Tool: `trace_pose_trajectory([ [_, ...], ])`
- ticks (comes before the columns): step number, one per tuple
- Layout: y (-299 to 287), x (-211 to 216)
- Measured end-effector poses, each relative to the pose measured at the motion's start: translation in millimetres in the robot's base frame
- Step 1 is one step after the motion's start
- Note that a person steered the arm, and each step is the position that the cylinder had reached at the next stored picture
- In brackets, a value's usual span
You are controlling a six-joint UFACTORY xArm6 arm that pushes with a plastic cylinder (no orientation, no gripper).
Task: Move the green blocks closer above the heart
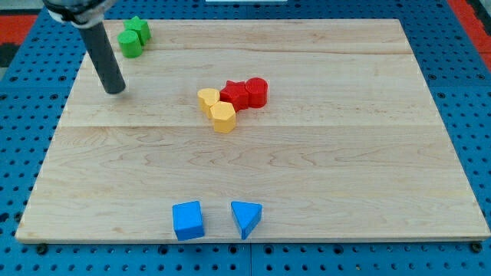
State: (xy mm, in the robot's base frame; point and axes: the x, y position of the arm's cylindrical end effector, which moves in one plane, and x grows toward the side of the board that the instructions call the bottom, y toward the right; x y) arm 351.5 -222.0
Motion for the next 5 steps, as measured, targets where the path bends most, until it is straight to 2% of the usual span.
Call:
trace_pose_trajectory([
  [1,-68,-71],
  [2,-59,-155],
  [3,5,-154],
  [5,131,-15],
])
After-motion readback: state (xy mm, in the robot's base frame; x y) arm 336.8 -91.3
